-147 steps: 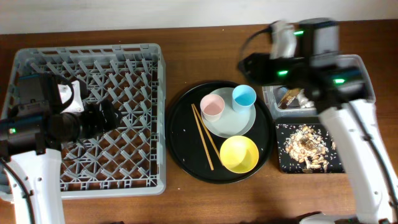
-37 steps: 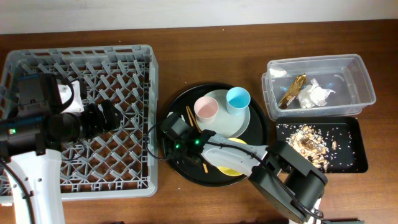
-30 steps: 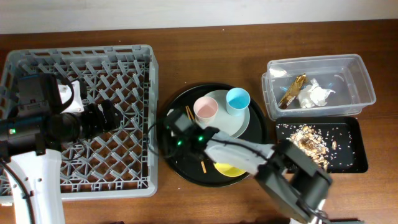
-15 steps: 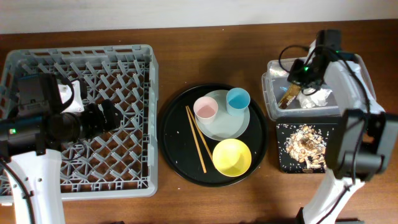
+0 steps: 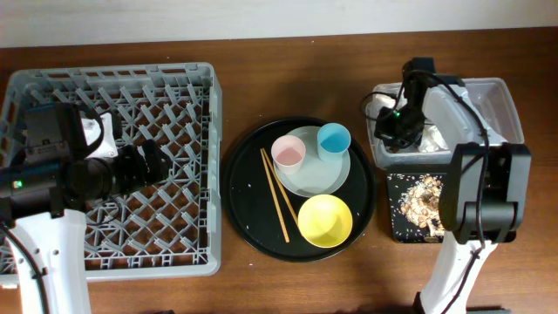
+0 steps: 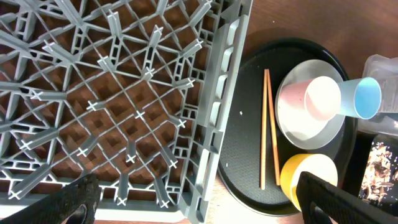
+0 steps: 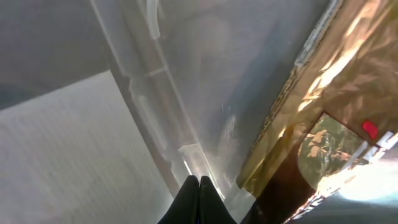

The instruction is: Sort waste into correct bins and load items into the dishwasher rack

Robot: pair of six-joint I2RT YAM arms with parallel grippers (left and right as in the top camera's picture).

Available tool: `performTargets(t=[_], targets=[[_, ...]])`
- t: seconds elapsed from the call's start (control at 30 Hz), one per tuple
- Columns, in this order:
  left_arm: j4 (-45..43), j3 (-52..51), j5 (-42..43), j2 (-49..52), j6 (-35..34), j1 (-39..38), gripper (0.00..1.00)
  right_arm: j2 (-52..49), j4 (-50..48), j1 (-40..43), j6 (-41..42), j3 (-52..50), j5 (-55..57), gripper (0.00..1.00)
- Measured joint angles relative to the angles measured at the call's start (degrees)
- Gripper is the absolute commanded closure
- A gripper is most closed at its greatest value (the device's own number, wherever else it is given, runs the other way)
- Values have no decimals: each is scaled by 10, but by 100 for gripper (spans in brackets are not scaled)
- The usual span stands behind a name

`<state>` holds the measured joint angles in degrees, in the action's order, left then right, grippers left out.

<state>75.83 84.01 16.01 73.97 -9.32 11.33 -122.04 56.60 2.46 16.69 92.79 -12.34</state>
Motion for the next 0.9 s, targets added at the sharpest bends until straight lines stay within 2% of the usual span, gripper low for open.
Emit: performTargets(t=[0.2, 0.3, 0.37, 0.4, 0.47, 0.5, 0.57, 0.67, 0.7, 0.73, 0.77, 0.8, 0.87, 0.9], targets=[[0, 0, 0, 0, 0, 0, 1, 0, 7, -21, 16, 0, -5, 96], [0, 0, 0, 0, 0, 0, 1, 0, 29, -13, 16, 17, -5, 85], [0, 0, 0, 0, 0, 0, 1, 11, 89, 7, 14, 100, -5, 84], [0, 0, 0, 0, 0, 0, 1, 32, 150, 29, 12, 183, -4, 92], [0, 0, 0, 0, 0, 0, 1, 81, 268, 61, 8, 267, 14, 96], [-1, 0, 0, 0, 0, 0, 1, 115, 330, 82, -7, 281, 22, 96], [0, 0, 0, 0, 0, 0, 1, 134, 390, 104, -19, 269, 26, 96], [0, 0, 0, 0, 0, 0, 1, 185, 395, 105, -16, 167, 17, 96], [-2, 0, 0, 0, 0, 0, 1, 238, 363, 105, -7, 94, 16, 96], [-2, 0, 0, 0, 0, 0, 1, 314, 312, 105, 7, 2, 15, 96], [-2, 1, 0, 0, 0, 0, 1, 388, 219, 105, 18, -105, 12, 96], [-1, 2, 0, 0, 0, 0, 0, 446, 178, 105, 26, -199, 10, 96], [-1, 2, 0, 0, 0, 0, 1, 467, -11, 105, 68, -393, 7, 96], [0, 2, 0, 0, 0, 0, 1, 449, -45, 105, 78, -443, 7, 96]])
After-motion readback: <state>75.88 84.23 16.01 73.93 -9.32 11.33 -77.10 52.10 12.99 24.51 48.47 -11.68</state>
